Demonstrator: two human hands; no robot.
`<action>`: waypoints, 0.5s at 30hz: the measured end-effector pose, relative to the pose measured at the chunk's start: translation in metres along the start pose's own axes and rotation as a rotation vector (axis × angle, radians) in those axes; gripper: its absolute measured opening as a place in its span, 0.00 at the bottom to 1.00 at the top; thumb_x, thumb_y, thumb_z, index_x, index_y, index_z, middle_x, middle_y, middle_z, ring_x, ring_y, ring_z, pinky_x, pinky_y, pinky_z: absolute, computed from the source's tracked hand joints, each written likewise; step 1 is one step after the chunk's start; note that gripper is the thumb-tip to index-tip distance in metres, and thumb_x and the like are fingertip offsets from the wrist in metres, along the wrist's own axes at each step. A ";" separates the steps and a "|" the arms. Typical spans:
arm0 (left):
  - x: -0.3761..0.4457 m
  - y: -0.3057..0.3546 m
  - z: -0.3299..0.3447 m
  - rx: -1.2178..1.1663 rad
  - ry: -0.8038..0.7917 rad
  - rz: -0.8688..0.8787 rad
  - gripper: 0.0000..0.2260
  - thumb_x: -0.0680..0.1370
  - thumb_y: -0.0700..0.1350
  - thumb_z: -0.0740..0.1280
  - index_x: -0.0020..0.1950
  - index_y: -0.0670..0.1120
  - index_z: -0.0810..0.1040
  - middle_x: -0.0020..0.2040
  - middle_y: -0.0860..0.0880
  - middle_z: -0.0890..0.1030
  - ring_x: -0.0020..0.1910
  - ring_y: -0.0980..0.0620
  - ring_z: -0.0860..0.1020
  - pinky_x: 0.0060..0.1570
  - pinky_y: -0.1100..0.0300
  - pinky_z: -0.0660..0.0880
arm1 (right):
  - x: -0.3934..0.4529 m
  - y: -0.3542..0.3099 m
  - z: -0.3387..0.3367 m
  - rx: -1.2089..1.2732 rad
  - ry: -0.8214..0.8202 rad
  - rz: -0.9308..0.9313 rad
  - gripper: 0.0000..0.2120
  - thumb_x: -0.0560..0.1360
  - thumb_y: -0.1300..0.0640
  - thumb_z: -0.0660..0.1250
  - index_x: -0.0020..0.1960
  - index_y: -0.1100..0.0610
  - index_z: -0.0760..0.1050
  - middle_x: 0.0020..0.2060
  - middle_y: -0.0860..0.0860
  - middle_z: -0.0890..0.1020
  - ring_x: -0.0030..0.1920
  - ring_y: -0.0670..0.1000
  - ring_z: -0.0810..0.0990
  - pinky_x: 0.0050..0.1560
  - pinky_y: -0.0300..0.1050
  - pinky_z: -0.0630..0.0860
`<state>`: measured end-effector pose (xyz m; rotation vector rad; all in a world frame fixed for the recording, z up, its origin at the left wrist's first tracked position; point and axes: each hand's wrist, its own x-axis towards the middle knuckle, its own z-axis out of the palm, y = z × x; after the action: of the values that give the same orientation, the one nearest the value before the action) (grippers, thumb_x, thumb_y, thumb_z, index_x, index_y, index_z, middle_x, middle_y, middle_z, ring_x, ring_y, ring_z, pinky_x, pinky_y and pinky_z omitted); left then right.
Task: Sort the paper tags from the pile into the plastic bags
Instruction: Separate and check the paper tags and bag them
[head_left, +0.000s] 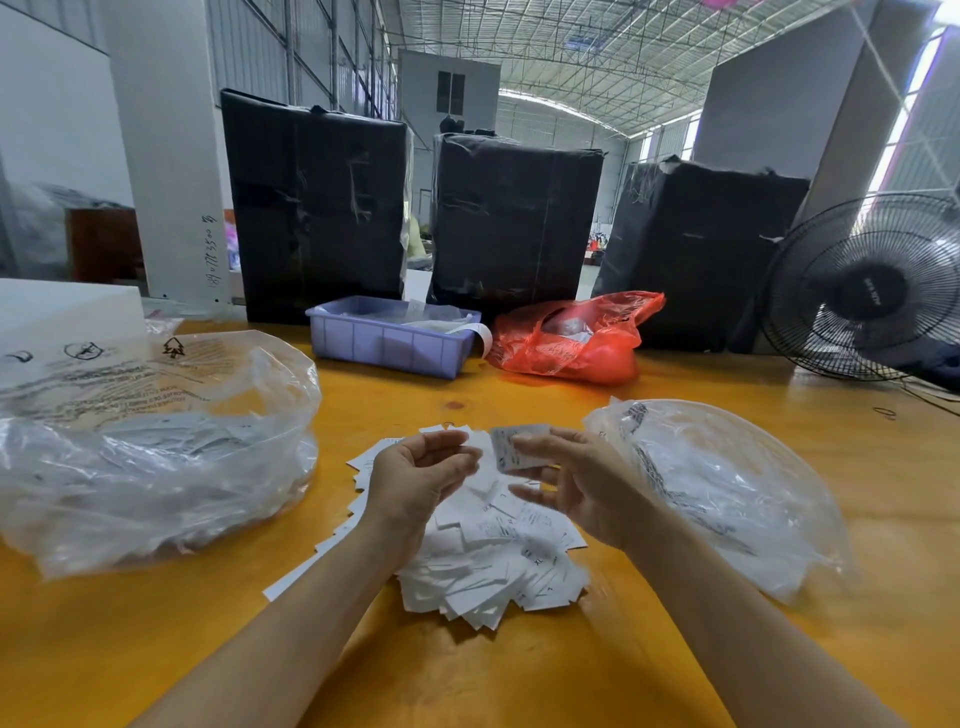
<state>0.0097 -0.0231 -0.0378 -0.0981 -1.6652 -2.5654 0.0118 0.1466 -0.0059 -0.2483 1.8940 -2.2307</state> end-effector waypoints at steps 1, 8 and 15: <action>0.000 0.000 0.000 0.015 0.013 0.012 0.09 0.72 0.29 0.68 0.47 0.40 0.79 0.37 0.46 0.84 0.37 0.53 0.83 0.36 0.68 0.78 | 0.000 0.002 0.001 -0.061 -0.053 0.015 0.06 0.65 0.56 0.73 0.41 0.56 0.83 0.41 0.53 0.85 0.44 0.49 0.84 0.50 0.49 0.80; -0.001 0.004 0.002 0.060 -0.020 -0.086 0.05 0.73 0.33 0.69 0.46 0.40 0.80 0.39 0.45 0.81 0.35 0.53 0.78 0.34 0.67 0.77 | 0.001 0.008 0.009 -0.344 0.102 -0.274 0.03 0.71 0.67 0.71 0.39 0.61 0.80 0.34 0.55 0.82 0.35 0.51 0.80 0.37 0.39 0.78; -0.007 0.004 0.002 0.043 -0.149 -0.213 0.07 0.68 0.40 0.71 0.44 0.39 0.83 0.35 0.46 0.83 0.31 0.54 0.77 0.30 0.67 0.76 | -0.002 0.006 0.010 -0.429 0.075 -0.319 0.04 0.72 0.67 0.70 0.41 0.68 0.77 0.34 0.60 0.78 0.36 0.55 0.74 0.38 0.48 0.72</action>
<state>0.0169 -0.0231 -0.0341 -0.1181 -1.8767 -2.7337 0.0169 0.1368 -0.0104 -0.5749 2.5162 -2.0013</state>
